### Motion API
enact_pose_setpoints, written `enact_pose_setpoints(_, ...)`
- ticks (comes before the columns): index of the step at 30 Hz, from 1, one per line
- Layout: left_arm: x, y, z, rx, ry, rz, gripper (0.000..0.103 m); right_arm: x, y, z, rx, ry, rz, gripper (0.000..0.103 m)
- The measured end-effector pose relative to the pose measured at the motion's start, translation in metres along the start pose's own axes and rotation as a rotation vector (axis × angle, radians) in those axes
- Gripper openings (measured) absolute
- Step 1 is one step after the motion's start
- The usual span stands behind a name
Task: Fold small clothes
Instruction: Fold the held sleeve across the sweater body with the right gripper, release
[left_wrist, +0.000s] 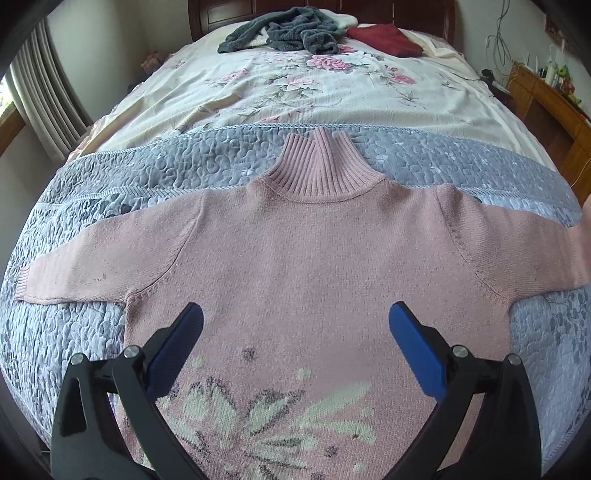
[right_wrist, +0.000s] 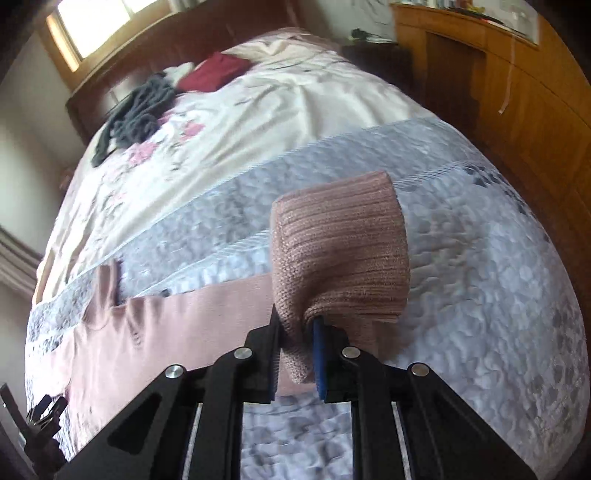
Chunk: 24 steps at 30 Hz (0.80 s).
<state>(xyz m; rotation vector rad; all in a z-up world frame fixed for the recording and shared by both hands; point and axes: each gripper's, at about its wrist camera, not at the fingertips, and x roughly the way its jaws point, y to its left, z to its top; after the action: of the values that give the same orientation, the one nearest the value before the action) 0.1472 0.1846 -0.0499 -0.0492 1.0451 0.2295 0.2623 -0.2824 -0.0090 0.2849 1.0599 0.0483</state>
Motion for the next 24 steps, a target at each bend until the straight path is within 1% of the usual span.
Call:
enact_pose_setpoints(3, -0.001, 0.011, -0.003, -0.013, 0.006, -0.001, 0.1, 0.008, 0.059, -0.009, -0.076, 0.02, 0.081, 0.015)
enact_pose_setpoints(7, -0.001, 0.025, -0.006, -0.023, 0.011, 0.003, 0.1, 0.025, 0.131, -0.031, -0.181, 0.057, 0.142, 0.015)
enact_pose_setpoints(10, -0.001, 0.036, -0.006, -0.029, 0.01, 0.006, 0.1, 0.039, 0.169, -0.046, -0.224, 0.088, 0.194, 0.015)
enact_pose_setpoints(12, 0.0, 0.043, -0.006, -0.041, 0.013, 0.003, 0.1, 0.049, 0.186, -0.054, -0.237, 0.113, 0.227, 0.015)
enact_pose_setpoints(15, 0.002, 0.051, -0.005, -0.064, 0.025, -0.014, 0.1, 0.066, 0.21, -0.07, -0.264, 0.149, 0.243, 0.015)
enact_pose_setpoints(16, 0.003, 0.053, -0.005, -0.067, 0.028, -0.019, 0.1, 0.073, 0.215, -0.075, -0.267, 0.165, 0.246, 0.015)
enact_pose_setpoints(18, 0.005, 0.053, -0.004, -0.065, 0.035, -0.029, 0.1, 0.087, 0.226, -0.085, -0.282, 0.182, 0.225, 0.015)
enact_pose_setpoints(22, 0.008, 0.046, 0.001, -0.057, 0.042, -0.059, 0.1, 0.113, 0.23, -0.099, -0.289, 0.228, 0.199, 0.015)
enact_pose_setpoints(24, 0.01, 0.038, 0.004, -0.05, 0.048, -0.074, 0.1, 0.122, 0.227, -0.106, -0.297, 0.256, 0.2, 0.017)
